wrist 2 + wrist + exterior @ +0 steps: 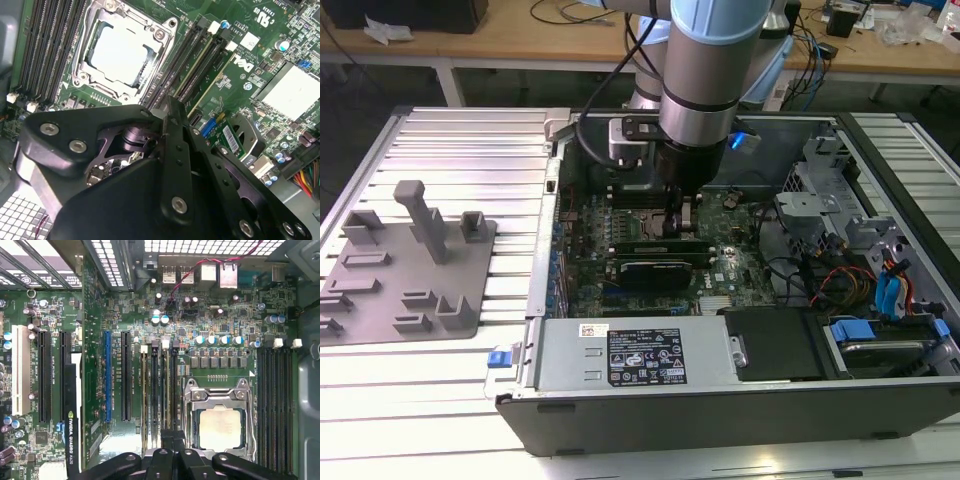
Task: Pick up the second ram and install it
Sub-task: 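Insert the second ram into the second slot, then press down the second ram until it locks into place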
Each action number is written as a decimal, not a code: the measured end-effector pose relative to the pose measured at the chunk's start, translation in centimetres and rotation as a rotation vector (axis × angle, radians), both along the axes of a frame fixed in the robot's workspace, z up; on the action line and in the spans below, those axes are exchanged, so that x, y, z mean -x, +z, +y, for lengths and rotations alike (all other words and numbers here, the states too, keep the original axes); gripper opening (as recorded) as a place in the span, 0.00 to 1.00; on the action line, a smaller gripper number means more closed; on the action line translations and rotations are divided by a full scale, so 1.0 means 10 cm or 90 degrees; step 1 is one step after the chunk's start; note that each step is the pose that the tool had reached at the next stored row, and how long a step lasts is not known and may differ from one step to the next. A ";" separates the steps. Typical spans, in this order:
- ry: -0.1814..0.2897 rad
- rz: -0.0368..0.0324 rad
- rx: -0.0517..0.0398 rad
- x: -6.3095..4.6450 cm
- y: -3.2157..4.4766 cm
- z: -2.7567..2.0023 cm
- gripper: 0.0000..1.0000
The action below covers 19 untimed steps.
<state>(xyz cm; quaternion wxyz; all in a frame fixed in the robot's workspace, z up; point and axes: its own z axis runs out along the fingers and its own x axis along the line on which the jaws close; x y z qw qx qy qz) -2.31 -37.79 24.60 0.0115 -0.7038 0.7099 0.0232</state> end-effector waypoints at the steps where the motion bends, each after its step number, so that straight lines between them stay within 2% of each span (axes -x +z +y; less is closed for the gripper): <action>1: 0.000 0.0000 0.0000 0.00 0.000 0.000 0.08; 11: 0.000 0.0000 0.0000 -0.01 0.000 0.000 0.08; 13: 0.000 0.0000 0.0000 -0.04 0.000 0.000 0.08; 14: 0.000 0.0000 0.0000 -0.08 0.000 0.000 0.08; 16: 0.000 0.0000 0.0000 -0.25 0.000 0.000 0.08; 19: 0.000 0.0000 0.0000 -0.42 0.000 0.000 0.08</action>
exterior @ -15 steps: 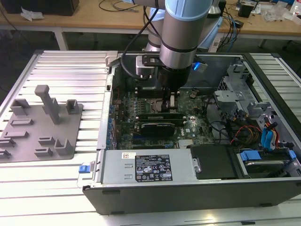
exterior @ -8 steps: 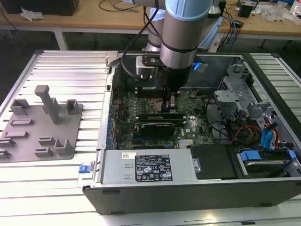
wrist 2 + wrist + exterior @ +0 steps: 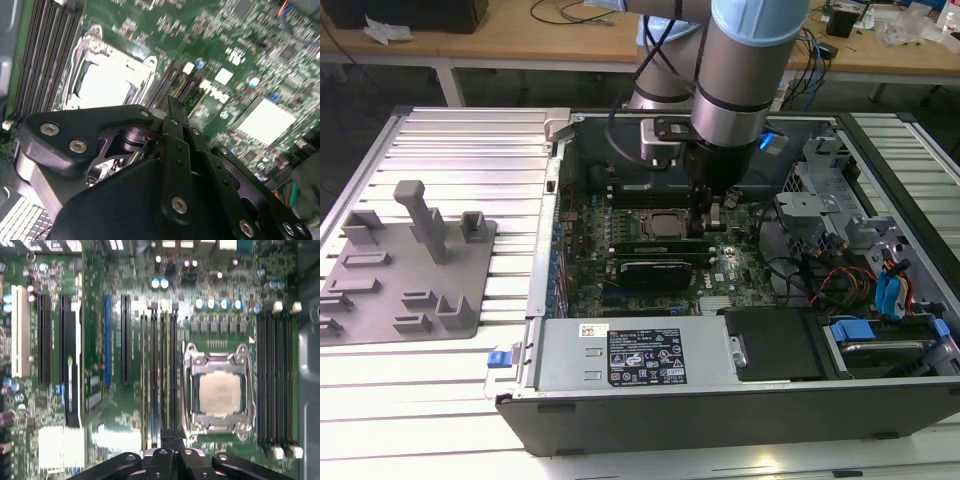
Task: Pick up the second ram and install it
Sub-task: 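Press down the second ram until it locks into place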
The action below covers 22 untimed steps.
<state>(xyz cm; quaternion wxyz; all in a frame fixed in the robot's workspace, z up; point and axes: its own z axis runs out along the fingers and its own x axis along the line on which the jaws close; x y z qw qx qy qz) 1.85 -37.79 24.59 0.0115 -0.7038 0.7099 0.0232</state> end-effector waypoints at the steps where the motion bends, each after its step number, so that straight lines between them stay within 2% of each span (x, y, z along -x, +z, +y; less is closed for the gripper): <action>1: 0.000 0.0000 0.0000 -0.06 0.000 0.000 0.08; 4: 0.000 0.0000 0.0000 -0.06 -0.001 0.000 0.08; 6: 0.000 0.0000 0.0000 -0.06 -0.049 0.000 0.08; 22: 0.000 -0.0009 0.0006 -0.08 -0.163 0.000 0.08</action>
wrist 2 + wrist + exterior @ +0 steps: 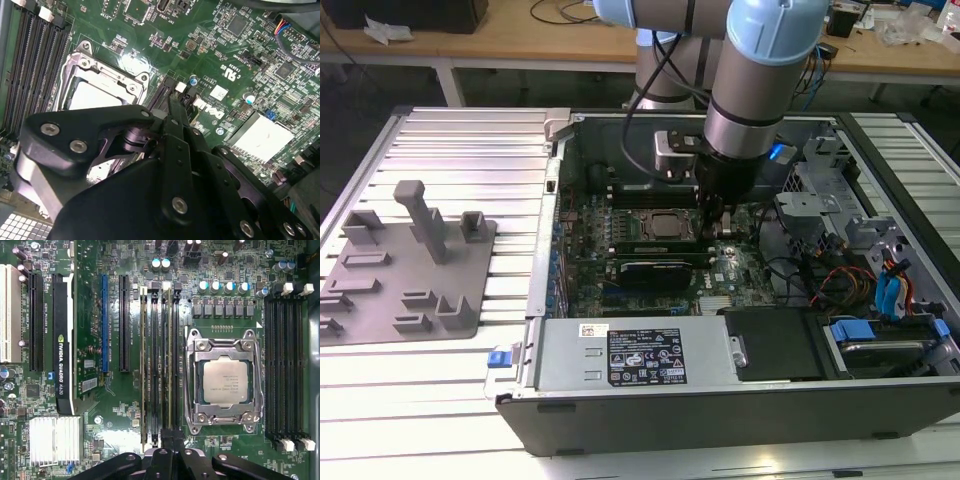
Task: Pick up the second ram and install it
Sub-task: 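Press down the second ram until it locks into place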
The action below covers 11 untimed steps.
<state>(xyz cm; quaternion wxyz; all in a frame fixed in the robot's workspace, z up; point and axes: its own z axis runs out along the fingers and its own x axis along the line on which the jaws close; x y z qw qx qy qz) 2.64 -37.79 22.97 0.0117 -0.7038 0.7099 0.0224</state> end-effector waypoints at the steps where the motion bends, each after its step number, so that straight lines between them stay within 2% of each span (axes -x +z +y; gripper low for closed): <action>1: 0.000 0.0001 0.0002 0.00 -0.008 -0.001 0.08; 5: 0.000 0.0001 -0.0003 0.00 -0.011 0.000 0.08; 6: 0.000 -0.0002 -0.0016 0.00 0.012 0.003 0.08; 8: 0.000 0.0000 -0.0004 0.00 0.106 0.001 0.08; 11: 0.000 0.0000 -0.0002 0.00 0.128 0.000 0.08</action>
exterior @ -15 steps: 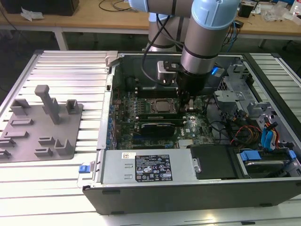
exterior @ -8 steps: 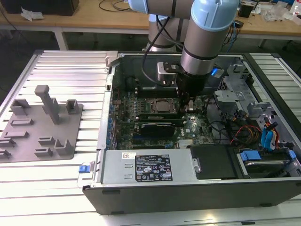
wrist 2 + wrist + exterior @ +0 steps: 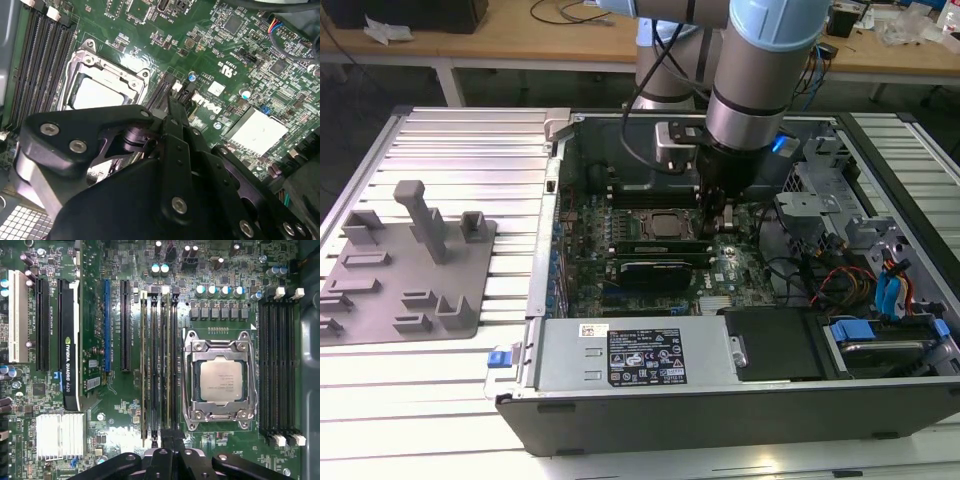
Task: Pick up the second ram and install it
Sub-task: 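Press down the second ram until it locks into place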
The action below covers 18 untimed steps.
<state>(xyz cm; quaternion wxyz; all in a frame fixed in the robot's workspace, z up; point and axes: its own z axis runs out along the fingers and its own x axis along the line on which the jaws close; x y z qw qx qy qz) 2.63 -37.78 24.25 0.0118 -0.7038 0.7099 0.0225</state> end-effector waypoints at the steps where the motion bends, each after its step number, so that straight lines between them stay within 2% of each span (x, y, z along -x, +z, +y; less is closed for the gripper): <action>1: 0.000 0.0000 0.0001 0.01 -0.001 -0.001 0.08; 2: 0.000 0.0000 0.0000 0.05 -0.003 0.000 0.08; 5: 0.000 0.0000 0.0001 0.31 -0.009 0.000 0.08; 8: 0.000 -0.0003 -0.0002 0.48 -0.013 0.000 0.08; 11: 0.000 -0.0003 0.0000 0.77 -0.017 0.000 0.08; 14: 0.000 -0.0004 -0.0001 0.86 -0.025 0.001 0.08; 18: 0.000 -0.0003 0.0002 0.88 -0.064 0.002 0.08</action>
